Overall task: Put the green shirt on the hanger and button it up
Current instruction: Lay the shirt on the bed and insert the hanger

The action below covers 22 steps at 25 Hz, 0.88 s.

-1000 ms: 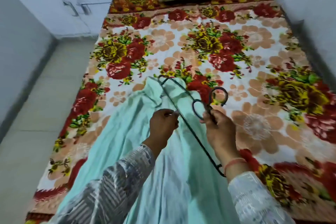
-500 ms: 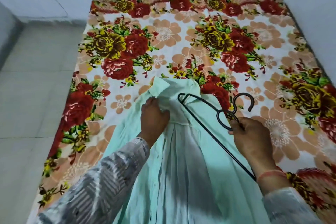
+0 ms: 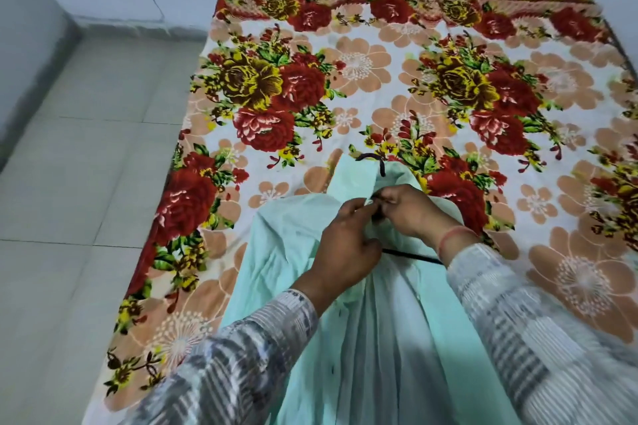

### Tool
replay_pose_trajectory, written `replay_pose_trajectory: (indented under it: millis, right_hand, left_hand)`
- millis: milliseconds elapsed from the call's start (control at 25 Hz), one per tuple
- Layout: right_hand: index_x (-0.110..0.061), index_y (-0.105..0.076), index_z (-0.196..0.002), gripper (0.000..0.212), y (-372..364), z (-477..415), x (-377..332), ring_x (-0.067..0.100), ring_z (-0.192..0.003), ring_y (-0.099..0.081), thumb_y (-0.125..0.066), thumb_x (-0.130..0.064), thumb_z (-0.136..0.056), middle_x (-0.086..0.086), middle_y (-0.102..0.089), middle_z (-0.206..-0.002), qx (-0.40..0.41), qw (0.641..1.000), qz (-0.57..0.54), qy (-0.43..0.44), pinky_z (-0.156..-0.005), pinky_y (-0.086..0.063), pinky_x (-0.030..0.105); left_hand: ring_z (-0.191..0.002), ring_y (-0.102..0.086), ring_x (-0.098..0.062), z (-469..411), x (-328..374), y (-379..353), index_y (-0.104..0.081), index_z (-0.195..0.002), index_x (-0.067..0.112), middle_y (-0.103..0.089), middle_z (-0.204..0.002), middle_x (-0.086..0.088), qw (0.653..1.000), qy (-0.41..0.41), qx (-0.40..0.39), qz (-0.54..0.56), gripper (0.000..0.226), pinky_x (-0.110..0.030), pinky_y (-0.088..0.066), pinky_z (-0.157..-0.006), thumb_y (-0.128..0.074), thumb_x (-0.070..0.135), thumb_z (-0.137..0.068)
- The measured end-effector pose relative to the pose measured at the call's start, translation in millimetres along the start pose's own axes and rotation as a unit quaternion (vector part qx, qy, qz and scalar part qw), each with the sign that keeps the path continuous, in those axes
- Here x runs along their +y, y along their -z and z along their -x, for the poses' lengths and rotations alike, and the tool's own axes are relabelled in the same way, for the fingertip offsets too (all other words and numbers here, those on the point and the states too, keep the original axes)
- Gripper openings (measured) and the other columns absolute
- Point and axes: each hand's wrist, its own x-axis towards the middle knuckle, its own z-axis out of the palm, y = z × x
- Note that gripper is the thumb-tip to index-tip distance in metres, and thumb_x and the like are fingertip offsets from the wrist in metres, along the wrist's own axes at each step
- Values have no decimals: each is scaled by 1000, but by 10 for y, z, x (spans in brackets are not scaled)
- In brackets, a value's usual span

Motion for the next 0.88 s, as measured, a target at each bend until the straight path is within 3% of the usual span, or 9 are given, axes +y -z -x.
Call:
replay_pose_trajectory:
  millis: [80,200,360,440,480,560,680,800,880]
  right_hand:
    - [-9,-80,-98,23,-40,-144,-73,32,-98,-75,-64,-24,-105,13,-81,-99,-6,999,54,0,-88,-56,37]
    - [-21,-84,-99,19,12,-272,-165,22,-97,-76,-73,-37,-99,3,-83,-97,16,996,83,2,-90,-57,33]
    - [-20,-85,-103,13,114,-312,-273,15,-89,-74,-79,-28,-95,1,-83,-96,11,998,43,41,-86,-56,28]
    - [-21,-83,-95,11,154,-271,-302,20,-87,-74,-73,-23,-95,4,-81,-91,3,993,92,74,-84,-58,32]
    - [-22,-82,-94,13,170,-237,-298,22,-89,-75,-70,-21,-96,4,-81,-92,1,990,112,85,-85,-59,34]
    - [-21,-82,-105,19,185,-183,-240,23,-99,-75,-65,-17,-99,5,-82,-103,-1,989,114,94,-90,-58,34]
    - [-15,-78,-124,26,150,-119,-141,18,-112,-74,-64,-12,-103,6,-80,-119,2,994,45,95,-103,-57,34]
    - [-14,-78,-117,24,157,21,73,14,-106,-70,-67,-4,-98,4,-79,-116,219,970,-51,87,-96,-55,26]
    - [-17,-76,-101,22,188,199,330,21,-100,-70,-65,0,-92,2,-76,-102,433,894,-120,-2,-88,-52,27]
  left_hand:
    - [-119,-70,-26,10,-173,110,-68,-144,34,-61,-152,-3,999,-2,39,-20,54,-33,-52,-106,-76,35,-91]
    - [-79,-68,-9,-126,-332,345,-77,-125,29,-75,-103,5,985,-31,168,-2,35,-35,-58,-86,-82,35,-91]
    - [-64,-72,-24,-519,-168,421,-50,-153,29,-76,-75,1,986,81,139,51,64,-41,-61,-65,-73,50,-97]
    - [-68,-75,-27,-721,-54,428,-55,-150,33,-80,-88,-2,982,133,115,74,59,-42,-62,-65,-67,58,-98]
    - [-75,-75,-24,-818,-34,430,-65,-140,29,-80,-96,1,978,157,114,76,51,-39,-61,-70,-67,59,-98]
    - [-64,-71,-23,-953,-34,438,-79,-98,17,-76,-78,1,968,204,108,97,41,-32,-53,-64,-69,57,-98]
    - [-37,-60,-31,-1010,-110,405,-70,-65,4,-66,-51,-12,955,248,95,132,54,-42,-55,-45,-71,44,-101]
    - [-44,-68,-37,-1031,-185,373,-70,-72,3,-69,-55,-15,958,233,122,114,49,-54,-65,-54,-64,38,-105]
    - [-49,-71,-39,-1037,-204,367,-68,-72,5,-70,-57,-18,960,223,141,90,51,-57,-65,-60,-59,42,-106]
